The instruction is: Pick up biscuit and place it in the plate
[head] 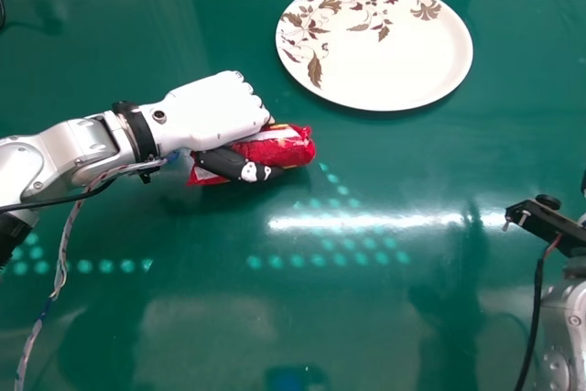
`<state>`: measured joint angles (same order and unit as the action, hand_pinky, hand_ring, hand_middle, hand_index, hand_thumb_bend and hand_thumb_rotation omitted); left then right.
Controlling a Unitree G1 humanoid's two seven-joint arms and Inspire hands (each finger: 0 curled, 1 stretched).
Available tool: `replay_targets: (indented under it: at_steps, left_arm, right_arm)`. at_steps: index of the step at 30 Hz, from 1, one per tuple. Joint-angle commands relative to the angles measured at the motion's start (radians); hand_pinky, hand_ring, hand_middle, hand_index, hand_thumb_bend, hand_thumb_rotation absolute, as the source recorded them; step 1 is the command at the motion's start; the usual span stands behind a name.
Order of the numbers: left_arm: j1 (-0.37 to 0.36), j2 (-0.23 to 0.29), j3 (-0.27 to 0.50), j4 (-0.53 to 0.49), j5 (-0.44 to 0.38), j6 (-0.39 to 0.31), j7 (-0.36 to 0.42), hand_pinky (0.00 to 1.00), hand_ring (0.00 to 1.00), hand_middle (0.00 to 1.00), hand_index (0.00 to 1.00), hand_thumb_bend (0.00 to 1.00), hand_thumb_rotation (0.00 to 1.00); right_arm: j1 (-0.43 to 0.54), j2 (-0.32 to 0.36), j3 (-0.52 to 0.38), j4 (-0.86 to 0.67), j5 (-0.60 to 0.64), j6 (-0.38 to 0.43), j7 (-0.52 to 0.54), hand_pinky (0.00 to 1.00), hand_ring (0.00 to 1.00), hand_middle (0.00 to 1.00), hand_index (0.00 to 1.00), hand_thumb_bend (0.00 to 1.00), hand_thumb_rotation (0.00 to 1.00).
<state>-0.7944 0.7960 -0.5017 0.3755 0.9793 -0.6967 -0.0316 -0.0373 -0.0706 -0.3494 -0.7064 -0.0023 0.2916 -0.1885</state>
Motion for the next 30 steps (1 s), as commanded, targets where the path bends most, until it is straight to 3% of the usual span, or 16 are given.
replay_targets:
  at_steps: [1, 6, 12, 16, 23, 25, 30]
  left_arm:
    - [0.071, 0.001, -0.070, 0.028, 0.038, -0.059, -0.033, 0.00, 0.03, 0.39, 0.48, 0.50, 0.00]
    - [0.069, 0.003, -0.059, 0.031, -0.009, -0.072, -0.069, 0.01, 0.04, 0.40, 0.48, 0.51, 0.00]
    - [0.093, 0.012, -0.003, 0.014, -0.168, -0.080, -0.118, 0.01, 0.04, 0.41, 0.48, 0.51, 0.00]
    - [0.107, 0.036, 0.032, -0.055, -0.239, -0.047, -0.214, 0.02, 0.05, 0.41, 0.49, 0.51, 0.00]
    - [0.161, 0.067, 0.138, -0.217, -0.361, 0.082, -0.385, 0.03, 0.08, 0.39, 0.50, 0.50, 0.00]
    - [0.172, 0.069, 0.167, -0.247, -0.363, 0.101, -0.396, 0.05, 0.10, 0.39, 0.51, 0.50, 0.00]
    - [0.216, 0.041, 0.255, -0.275, -0.381, 0.123, -0.328, 0.01, 0.05, 0.41, 0.49, 0.50, 0.00]
  right_arm:
    - [0.004, 0.000, -0.006, -0.007, -0.007, -0.003, -0.005, 0.86, 0.98, 1.00, 0.94, 0.51, 0.53]
    - [0.002, 0.004, -0.010, -0.005, 0.006, -0.006, -0.004, 0.87, 0.98, 1.00, 0.94, 0.49, 0.51]
    - [0.004, 0.003, -0.005, -0.005, -0.003, 0.001, -0.007, 0.89, 0.98, 1.00, 0.94, 0.50, 0.51]
    - [0.003, 0.004, -0.007, -0.002, 0.000, 0.001, -0.008, 0.89, 0.98, 1.00, 0.94, 0.49, 0.50]
    - [-0.001, 0.007, -0.011, 0.005, 0.014, -0.002, -0.005, 0.91, 0.98, 1.00, 0.94, 0.49, 0.47]
    - [-0.002, 0.004, -0.014, 0.009, 0.019, -0.004, 0.000, 0.93, 0.99, 1.00, 0.94, 0.48, 0.47]
    - [-0.004, -0.001, -0.017, 0.019, 0.024, -0.007, 0.003, 0.94, 0.98, 0.99, 0.93, 0.51, 0.48]
